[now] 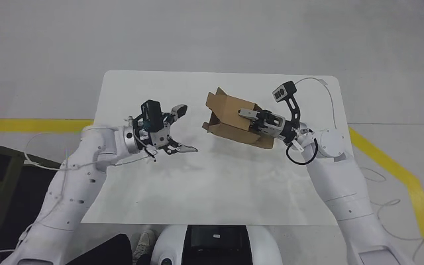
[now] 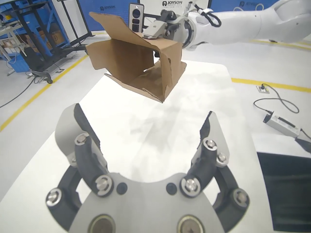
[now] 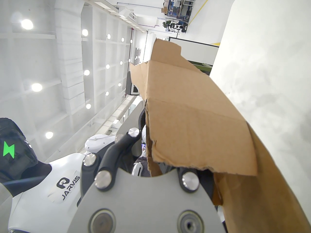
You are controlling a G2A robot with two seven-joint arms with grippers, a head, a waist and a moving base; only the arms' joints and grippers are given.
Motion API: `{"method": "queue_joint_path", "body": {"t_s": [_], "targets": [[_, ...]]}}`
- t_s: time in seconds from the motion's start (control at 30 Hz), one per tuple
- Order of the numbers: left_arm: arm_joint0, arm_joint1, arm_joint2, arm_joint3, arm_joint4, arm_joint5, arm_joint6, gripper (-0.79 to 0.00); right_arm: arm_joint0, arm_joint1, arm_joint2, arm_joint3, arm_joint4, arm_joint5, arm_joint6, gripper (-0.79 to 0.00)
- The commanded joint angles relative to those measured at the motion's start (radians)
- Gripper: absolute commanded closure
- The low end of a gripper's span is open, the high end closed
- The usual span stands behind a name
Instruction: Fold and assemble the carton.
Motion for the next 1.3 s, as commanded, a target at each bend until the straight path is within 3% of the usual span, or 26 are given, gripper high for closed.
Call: {"method": "queue_joint_path", "body": {"t_s": [0.0, 0.2, 0.5, 0.73, 1.27], "targets": [[0.012, 0.005, 0.008, -0.001, 0.09, 0.0, 0.098, -0.785, -0.011, 0.001, -0.001, -0.017, -0.01, 0.011, -0.015, 0.0], [0.011, 0.022, 0.075, 0.039, 0.249, 0.0, 0.335, -0.785, -0.014, 0.004, -0.005, -0.032, -0.024, 0.024, -0.001, 0.0], [-0.082, 0.04, 0.25, 0.151, 0.264, 0.0, 0.557, -0.785, -0.006, 0.004, -0.017, -0.024, -0.034, 0.011, 0.023, 0.0], [-0.15, 0.057, 0.342, 0.207, 0.278, 0.0, 0.604, -0.785, -0.001, 0.002, -0.031, -0.022, -0.026, -0.002, 0.033, 0.0], [-0.24, 0.077, 0.465, 0.21, 0.267, 0.0, 0.667, -0.785, 0.016, -0.006, -0.072, -0.006, -0.013, -0.01, 0.056, 0.0]]}}
